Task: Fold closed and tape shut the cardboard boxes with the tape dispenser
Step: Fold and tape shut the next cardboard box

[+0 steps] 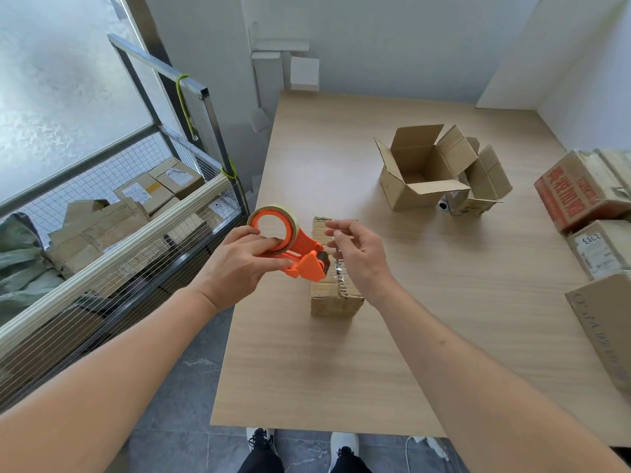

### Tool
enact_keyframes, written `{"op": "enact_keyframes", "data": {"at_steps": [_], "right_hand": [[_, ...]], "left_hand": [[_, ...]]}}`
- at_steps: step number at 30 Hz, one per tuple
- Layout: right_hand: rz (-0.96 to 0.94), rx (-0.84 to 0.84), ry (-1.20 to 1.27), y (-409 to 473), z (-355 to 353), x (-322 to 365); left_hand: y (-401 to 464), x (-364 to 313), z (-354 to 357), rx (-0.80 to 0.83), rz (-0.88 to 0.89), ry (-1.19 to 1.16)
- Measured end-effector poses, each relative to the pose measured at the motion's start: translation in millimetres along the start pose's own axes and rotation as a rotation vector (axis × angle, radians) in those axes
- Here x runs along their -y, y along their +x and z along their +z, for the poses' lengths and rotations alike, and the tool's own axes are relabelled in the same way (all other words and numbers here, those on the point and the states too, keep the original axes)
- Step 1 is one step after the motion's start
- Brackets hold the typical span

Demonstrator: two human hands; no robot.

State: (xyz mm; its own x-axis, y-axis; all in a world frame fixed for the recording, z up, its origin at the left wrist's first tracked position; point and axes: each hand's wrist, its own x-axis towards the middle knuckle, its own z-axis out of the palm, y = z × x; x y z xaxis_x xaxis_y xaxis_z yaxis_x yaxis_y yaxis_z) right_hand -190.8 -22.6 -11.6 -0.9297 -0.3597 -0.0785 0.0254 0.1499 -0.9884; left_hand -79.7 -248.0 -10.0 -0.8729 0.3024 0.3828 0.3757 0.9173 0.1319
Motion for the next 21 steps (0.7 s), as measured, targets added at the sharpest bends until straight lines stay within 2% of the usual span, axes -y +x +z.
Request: {"op": "enact_keyframes", "data": {"at_steps": [5,8,11,13,15,21], "right_hand": [[-0.019,-0.007,-0.065,2.5,2.9,2.9],[-0.106,0.029,-0.164,10.7,10.0,12.0],[-0.323,0.148,-0.504,21.9,18.2,22.2],[-0.387,0.230,-0.741,28.7,22.7,26.1],[-0.431,0.278,-0.866,33.8,24.4,24.7],[-0.566,0.228,-0.779,38.7,14.0,19.0]], "left_hand": [[4.1,2.2,-1.0,0.008,0.062,0.047],[6.2,5.7,0.2,0.043,0.133,0.059],[7.5,9.3,5.2,0.088,0.181,0.046],[8.7,10.4,8.6,0.114,0.195,0.029],[9.6,11.3,10.5,0.135,0.202,0.013],[6.5,12.1,10.4,0.175,0.206,-0.012]]}}
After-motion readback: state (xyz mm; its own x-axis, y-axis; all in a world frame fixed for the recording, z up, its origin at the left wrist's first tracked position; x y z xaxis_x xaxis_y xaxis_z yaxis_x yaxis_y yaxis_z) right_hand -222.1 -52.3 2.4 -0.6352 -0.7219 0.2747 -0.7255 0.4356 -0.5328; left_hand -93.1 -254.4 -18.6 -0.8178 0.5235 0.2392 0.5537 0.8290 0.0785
